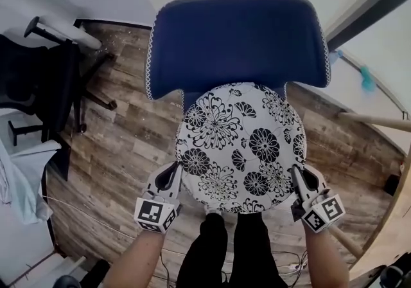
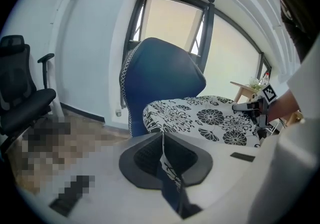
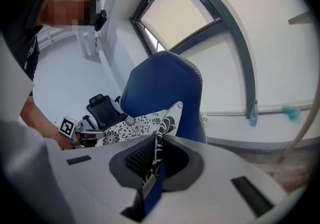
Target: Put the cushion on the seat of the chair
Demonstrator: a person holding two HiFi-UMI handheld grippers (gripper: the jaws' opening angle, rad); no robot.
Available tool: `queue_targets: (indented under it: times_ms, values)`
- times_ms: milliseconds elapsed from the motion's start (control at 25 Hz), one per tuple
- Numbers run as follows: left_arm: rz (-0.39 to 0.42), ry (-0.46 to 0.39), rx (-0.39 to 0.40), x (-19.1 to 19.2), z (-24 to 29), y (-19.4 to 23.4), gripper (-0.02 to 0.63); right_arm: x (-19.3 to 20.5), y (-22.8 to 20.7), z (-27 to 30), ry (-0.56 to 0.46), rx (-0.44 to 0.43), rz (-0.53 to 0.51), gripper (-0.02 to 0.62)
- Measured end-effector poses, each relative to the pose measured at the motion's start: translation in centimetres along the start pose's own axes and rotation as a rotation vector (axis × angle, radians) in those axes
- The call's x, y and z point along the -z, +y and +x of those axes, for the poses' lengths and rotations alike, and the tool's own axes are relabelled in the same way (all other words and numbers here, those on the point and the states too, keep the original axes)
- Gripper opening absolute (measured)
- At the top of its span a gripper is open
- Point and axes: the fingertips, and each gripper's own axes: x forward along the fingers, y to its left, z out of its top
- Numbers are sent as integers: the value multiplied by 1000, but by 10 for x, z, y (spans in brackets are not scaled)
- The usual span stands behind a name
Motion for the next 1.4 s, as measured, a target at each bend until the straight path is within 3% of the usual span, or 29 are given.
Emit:
queue_targets:
  times_ms: [240, 720, 880, 1080, 1120, 1160, 1200, 1400]
  values:
    - [-13, 8, -4, 1, 0, 5, 11, -4, 4, -1, 25, 9, -10, 37]
    - [-63, 73, -40, 18, 9, 30, 12, 17, -23, 3, 93, 86, 66, 37]
    - [-106, 58, -85, 25, 0, 52, 14, 25, -35, 5, 71, 135, 122, 37]
    - [-114, 0, -107, 2, -10, 57, 14, 42, -44, 9, 101, 144, 161, 41]
    - [-109, -10, -105, -4, -13, 55, 14, 44, -45, 8, 116, 158, 153, 109]
    - [-103, -19, -103, -10, -16, 53, 14, 45, -47, 7, 137, 179, 139, 219]
    - [-96, -29, -99, -17, -19, 50, 14, 45, -49, 5, 156, 201, 117, 258]
    - [-41, -72, -86, -48, -29, 41, 14, 33, -48, 1, 175, 248, -26, 258]
